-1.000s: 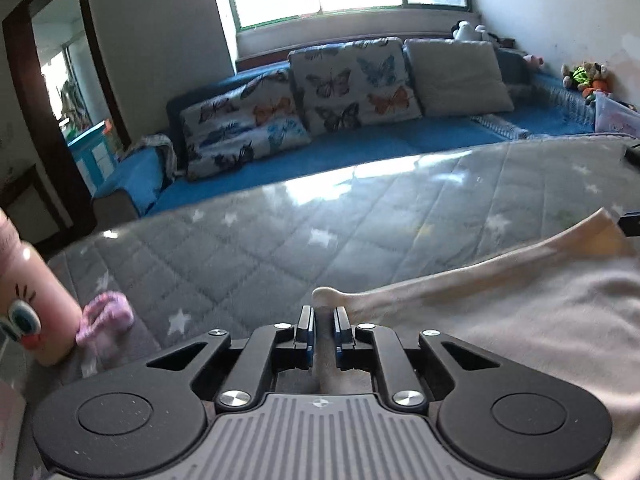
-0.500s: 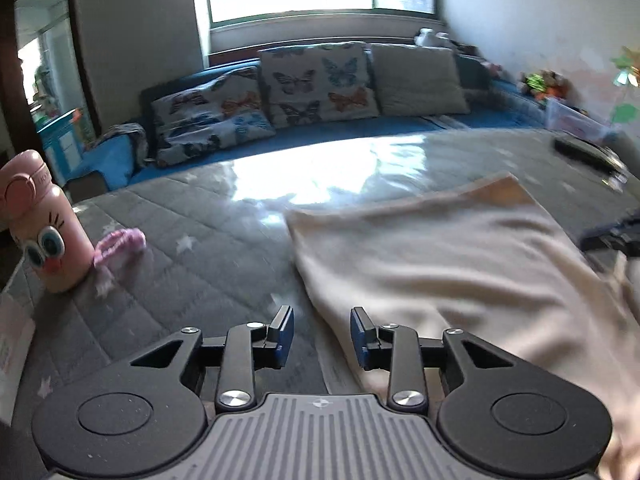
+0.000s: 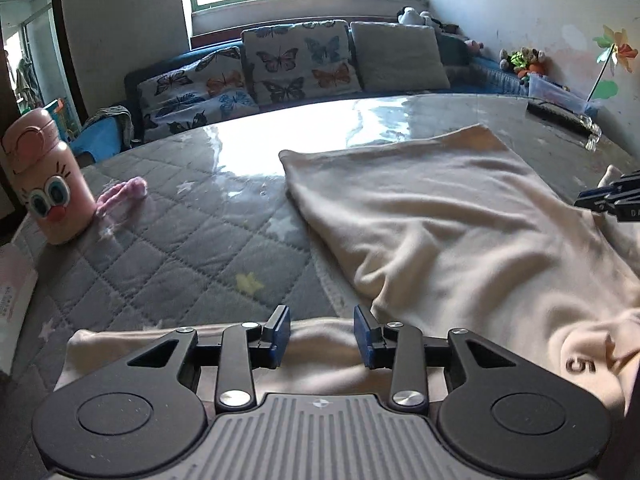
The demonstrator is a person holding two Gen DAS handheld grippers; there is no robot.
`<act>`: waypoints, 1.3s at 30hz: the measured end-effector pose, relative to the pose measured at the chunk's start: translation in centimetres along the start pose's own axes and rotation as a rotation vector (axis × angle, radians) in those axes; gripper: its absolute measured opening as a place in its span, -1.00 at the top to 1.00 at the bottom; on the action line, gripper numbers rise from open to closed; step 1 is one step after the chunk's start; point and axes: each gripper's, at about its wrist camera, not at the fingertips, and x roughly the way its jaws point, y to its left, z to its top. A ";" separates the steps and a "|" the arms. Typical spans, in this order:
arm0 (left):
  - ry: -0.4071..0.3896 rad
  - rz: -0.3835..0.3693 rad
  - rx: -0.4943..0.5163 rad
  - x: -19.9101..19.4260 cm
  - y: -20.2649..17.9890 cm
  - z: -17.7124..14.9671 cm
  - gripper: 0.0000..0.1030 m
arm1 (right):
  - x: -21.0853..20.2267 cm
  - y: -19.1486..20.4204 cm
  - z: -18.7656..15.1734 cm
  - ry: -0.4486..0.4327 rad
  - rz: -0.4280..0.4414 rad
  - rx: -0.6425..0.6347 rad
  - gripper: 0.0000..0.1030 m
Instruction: Fold clothes
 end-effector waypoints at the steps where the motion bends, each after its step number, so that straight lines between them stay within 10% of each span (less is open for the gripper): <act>1: 0.007 0.014 0.007 -0.2 0.1 -0.2 0.24 | -0.2 -0.1 -0.2 0.001 -0.012 -0.002 0.59; 17: -0.036 0.010 -0.067 -3.2 1.1 0.8 0.26 | -1.7 -0.9 0.0 -0.029 -0.020 0.040 0.55; 26: -0.015 -0.075 -0.061 1.6 -2.3 3.5 0.35 | 1.4 3.4 2.6 -0.047 0.126 -0.027 0.57; 39: -0.005 -0.063 -0.049 2.6 -2.0 3.4 0.46 | 3.2 2.3 3.1 -0.051 0.082 -0.011 0.67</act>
